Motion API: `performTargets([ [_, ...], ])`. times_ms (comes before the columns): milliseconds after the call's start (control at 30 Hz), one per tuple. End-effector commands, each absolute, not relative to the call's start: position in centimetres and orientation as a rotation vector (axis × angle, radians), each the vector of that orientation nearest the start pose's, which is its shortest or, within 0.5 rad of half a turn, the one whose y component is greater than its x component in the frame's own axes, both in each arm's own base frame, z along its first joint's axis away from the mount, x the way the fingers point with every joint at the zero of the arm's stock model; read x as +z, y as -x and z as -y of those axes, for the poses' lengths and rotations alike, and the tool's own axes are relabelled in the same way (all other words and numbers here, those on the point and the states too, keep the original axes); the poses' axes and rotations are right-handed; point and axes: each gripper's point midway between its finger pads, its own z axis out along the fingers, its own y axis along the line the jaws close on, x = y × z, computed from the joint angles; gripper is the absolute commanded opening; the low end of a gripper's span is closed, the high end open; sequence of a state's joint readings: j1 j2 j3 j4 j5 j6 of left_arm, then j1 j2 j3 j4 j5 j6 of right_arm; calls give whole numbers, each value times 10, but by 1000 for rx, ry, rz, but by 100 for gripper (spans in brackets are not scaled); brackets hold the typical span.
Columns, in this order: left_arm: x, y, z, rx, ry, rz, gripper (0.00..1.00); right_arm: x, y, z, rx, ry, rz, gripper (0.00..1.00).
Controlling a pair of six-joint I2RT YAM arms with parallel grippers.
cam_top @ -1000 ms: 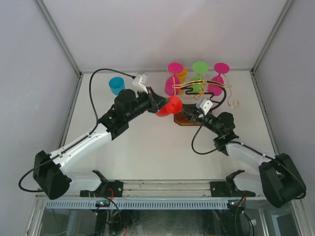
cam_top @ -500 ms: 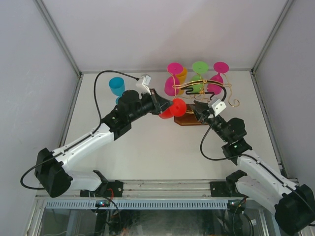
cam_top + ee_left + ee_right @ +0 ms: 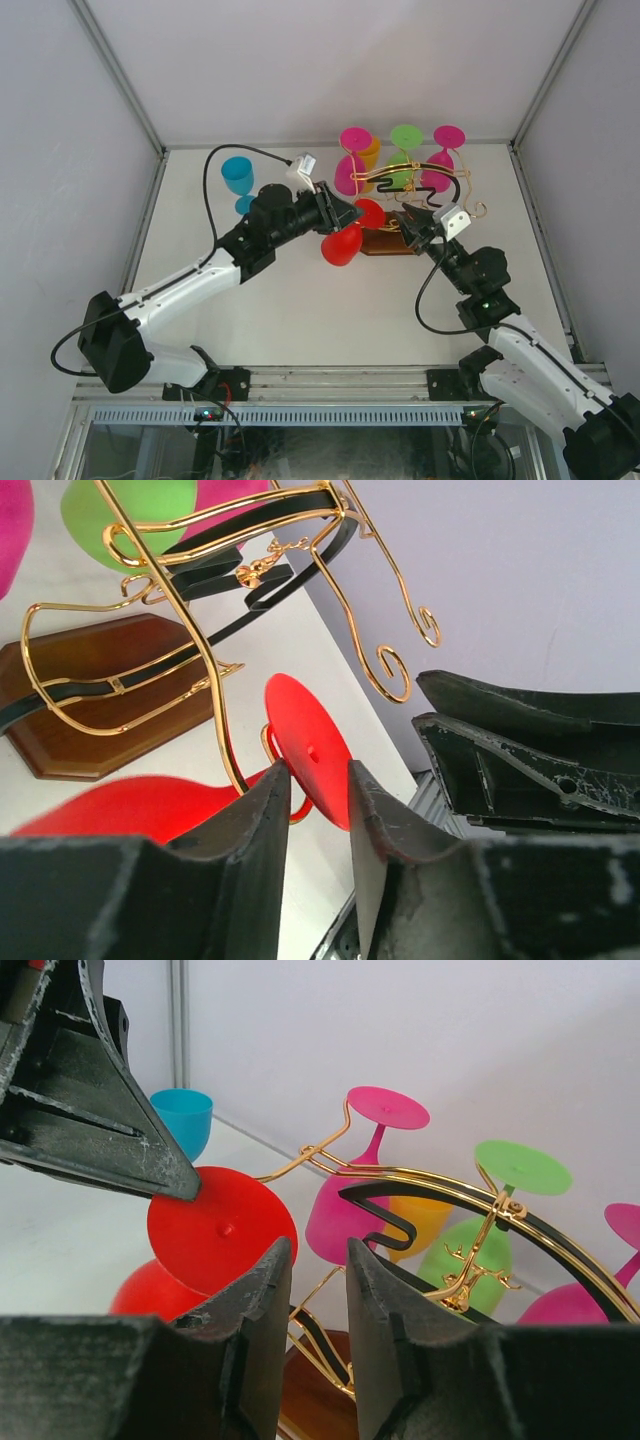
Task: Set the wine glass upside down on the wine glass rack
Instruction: Turn the wine glass upside down at the wine rack.
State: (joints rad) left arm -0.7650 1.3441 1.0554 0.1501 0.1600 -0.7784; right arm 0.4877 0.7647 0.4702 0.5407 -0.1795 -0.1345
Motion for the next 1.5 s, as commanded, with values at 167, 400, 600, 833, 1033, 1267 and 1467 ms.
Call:
performTargets([
  [167,321,-291,355,-1224,-134,-1837,49,322,-274,-170,437,486,-1277,33],
  [400,324,-294,341,-1140,-124,-1834,60,308,-262,-178,544,495,-1456,39],
  [600,333,-293,323,-1058,-115,-1810,66,301,-260,-182,590,491,-1519,42],
  [833,342,-291,299,-935,-138,-1791,67,288,-259,-173,639,403,-1627,45],
  [1033,336,-282,270,-794,-191,-1825,67,289,-258,-146,646,287,-1675,49],
  [1267,310,-261,214,-563,-234,-1890,67,312,-259,-120,492,350,-1692,51],
  [1467,281,-233,166,-379,-307,-1962,68,361,-272,-123,427,462,-1615,59],
])
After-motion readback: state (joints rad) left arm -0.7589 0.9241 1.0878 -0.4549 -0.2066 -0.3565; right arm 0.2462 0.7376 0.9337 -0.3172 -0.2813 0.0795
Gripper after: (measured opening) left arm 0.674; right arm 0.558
